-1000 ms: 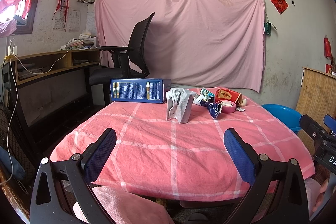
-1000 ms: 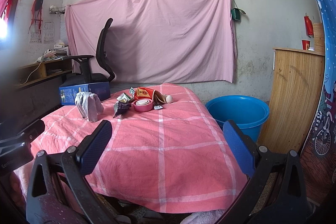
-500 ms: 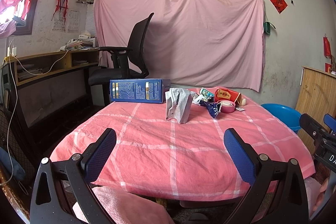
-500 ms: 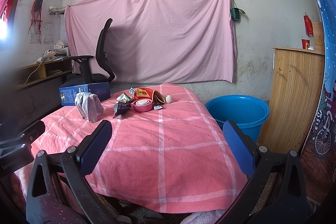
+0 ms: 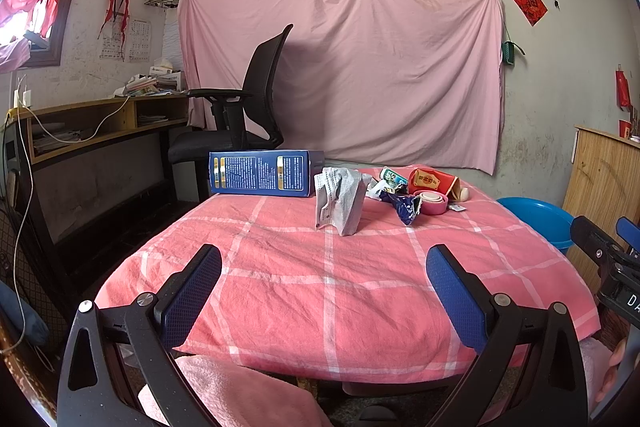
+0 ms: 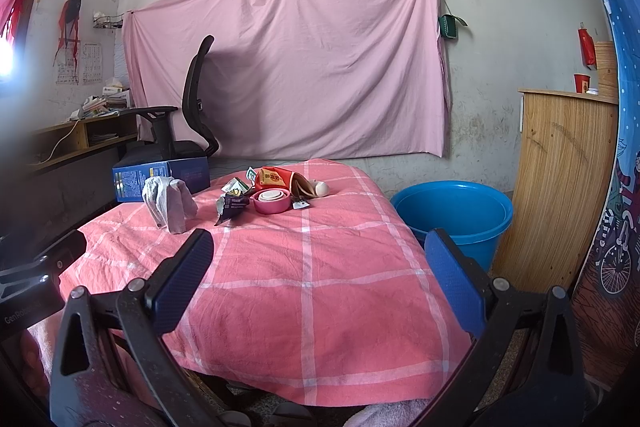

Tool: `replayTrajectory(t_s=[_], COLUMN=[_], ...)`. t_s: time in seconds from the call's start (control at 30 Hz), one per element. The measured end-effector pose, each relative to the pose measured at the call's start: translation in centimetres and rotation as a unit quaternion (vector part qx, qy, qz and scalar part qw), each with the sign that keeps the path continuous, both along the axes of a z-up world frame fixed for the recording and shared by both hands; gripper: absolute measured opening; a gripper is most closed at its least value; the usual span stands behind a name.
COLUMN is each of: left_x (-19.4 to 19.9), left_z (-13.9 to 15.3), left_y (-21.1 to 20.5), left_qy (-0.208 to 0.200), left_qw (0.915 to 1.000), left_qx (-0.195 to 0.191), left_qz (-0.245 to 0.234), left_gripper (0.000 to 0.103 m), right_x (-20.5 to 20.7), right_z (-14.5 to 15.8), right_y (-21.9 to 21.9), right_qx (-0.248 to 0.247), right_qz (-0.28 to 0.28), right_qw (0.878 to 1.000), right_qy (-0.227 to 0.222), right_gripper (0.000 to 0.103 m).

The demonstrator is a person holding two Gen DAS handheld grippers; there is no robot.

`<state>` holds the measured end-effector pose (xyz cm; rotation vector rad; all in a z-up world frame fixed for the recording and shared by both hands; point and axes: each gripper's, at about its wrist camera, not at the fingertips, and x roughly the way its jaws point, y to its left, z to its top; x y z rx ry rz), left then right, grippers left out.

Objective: Collect trash

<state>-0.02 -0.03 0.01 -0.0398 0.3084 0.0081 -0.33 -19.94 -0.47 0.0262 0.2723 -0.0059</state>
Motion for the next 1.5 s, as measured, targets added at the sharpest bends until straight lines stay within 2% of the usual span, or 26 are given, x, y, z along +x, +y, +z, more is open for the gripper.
replayTrajectory(t_s=[1.23,1.5], left_x=[0.8,1.5], left_z=[-0.3,1.0], left_y=[-0.6,0.0], left_qy=[0.003,-0.011], left_qw=[1.0,0.9997], left_qx=[-0.006,-0.019], left_qz=[0.002,0.006], left_gripper=[0.1,0.1], right_x=[0.2,0.6], right_z=[-0.2,0.2], right_y=[-0.3,-0.2], right_qx=[0.01,0.019], right_qz=[-0.002,0.008], right_qw=[1.0,1.0], right_qy=[0.004,0.0], right_gripper=[0.103,0.103])
